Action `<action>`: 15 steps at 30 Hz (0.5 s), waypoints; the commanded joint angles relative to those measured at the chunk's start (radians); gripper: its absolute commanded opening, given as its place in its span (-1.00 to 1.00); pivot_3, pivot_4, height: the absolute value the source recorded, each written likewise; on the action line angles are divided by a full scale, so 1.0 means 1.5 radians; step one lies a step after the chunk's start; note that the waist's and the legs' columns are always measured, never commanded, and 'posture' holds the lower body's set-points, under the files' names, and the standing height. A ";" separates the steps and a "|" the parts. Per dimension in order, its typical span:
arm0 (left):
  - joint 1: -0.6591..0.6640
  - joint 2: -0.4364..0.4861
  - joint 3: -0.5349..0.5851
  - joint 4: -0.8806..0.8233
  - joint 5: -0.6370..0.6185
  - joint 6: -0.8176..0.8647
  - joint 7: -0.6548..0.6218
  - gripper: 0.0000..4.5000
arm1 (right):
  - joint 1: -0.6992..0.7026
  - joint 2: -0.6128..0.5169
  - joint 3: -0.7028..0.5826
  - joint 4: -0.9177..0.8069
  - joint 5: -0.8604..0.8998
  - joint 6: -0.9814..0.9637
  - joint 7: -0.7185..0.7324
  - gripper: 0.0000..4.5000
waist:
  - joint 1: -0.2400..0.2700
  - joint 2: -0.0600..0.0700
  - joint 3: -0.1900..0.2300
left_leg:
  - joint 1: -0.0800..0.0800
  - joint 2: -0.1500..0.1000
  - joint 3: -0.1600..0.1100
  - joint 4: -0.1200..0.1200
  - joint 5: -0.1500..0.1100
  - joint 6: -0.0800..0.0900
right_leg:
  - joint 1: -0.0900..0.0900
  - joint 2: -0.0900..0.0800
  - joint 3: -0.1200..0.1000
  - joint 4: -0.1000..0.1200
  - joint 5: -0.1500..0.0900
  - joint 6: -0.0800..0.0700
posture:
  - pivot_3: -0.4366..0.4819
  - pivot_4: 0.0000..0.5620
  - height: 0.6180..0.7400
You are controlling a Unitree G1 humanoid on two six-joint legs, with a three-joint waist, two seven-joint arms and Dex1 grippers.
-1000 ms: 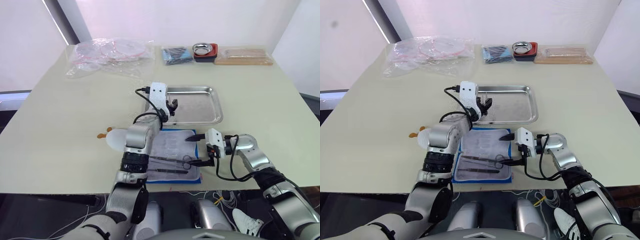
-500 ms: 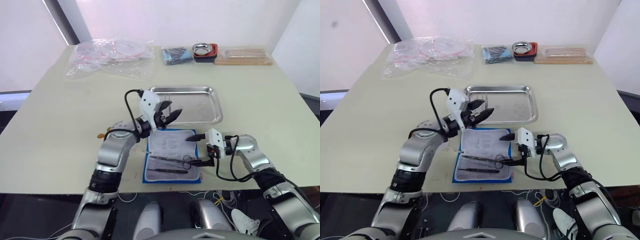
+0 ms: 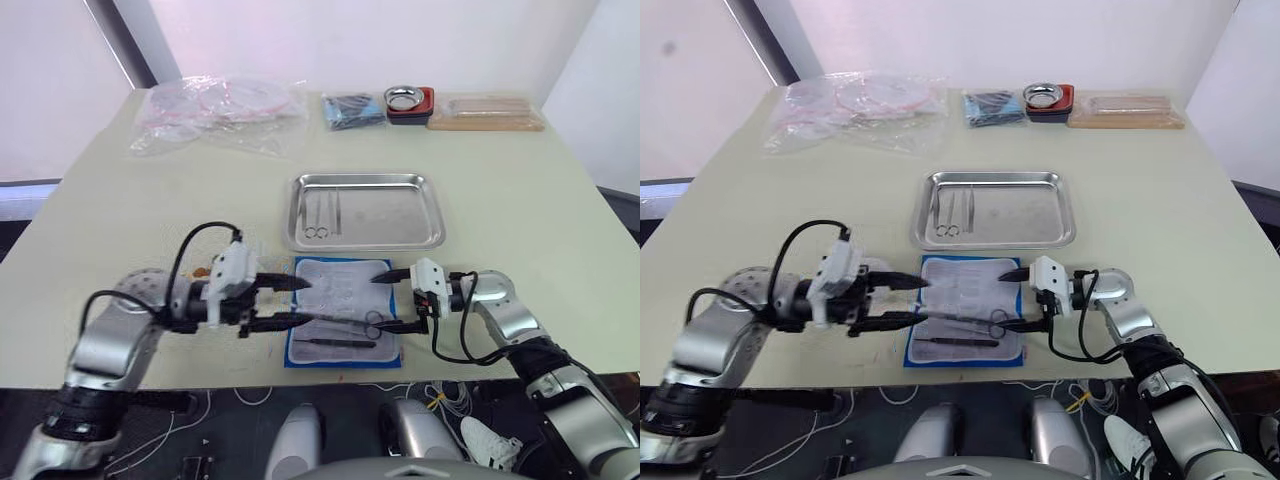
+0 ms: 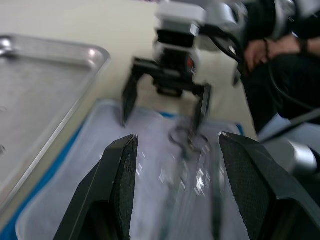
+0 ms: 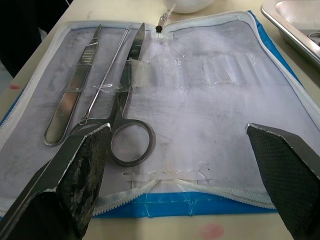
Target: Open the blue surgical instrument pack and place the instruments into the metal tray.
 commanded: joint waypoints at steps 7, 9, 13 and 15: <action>0.028 0.041 0.045 0.006 -0.023 -0.079 -0.091 0.97 | 0.054 -0.018 0.038 0.057 -0.076 0.030 -0.018 1.00 | 0.000 0.000 0.000 | 0.000 0.001 0.001 -0.001 0.000 0.000 | 0.000 -0.003 -0.002 0.000 0.000 0.000 | -0.05 -0.47 1.00; 0.027 0.046 0.053 0.006 -0.031 -0.086 -0.102 0.97 | 0.054 -0.020 0.035 0.055 -0.074 0.030 -0.018 1.00 | 0.000 0.000 0.000 | 0.000 0.001 0.001 -0.002 0.000 0.000 | 0.000 -0.003 -0.002 -0.001 0.000 0.000 | -0.05 -0.47 1.00; 0.041 0.063 0.069 0.004 -0.038 -0.113 -0.133 0.97 | 0.056 -0.024 0.029 0.047 -0.068 0.032 -0.016 1.00 | 0.000 0.000 0.000 | 0.000 0.001 0.001 -0.003 0.000 0.000 | -0.001 -0.003 -0.002 -0.001 0.000 0.000 | -0.05 -0.47 1.00; 0.048 0.067 0.075 0.002 -0.044 -0.113 -0.138 0.97 | 0.058 -0.026 0.027 0.044 -0.067 0.033 -0.015 1.00 | 0.001 0.000 0.000 | -0.001 0.001 0.001 -0.003 0.000 0.000 | -0.002 -0.003 -0.002 -0.001 0.000 0.000 | -0.05 -0.47 1.00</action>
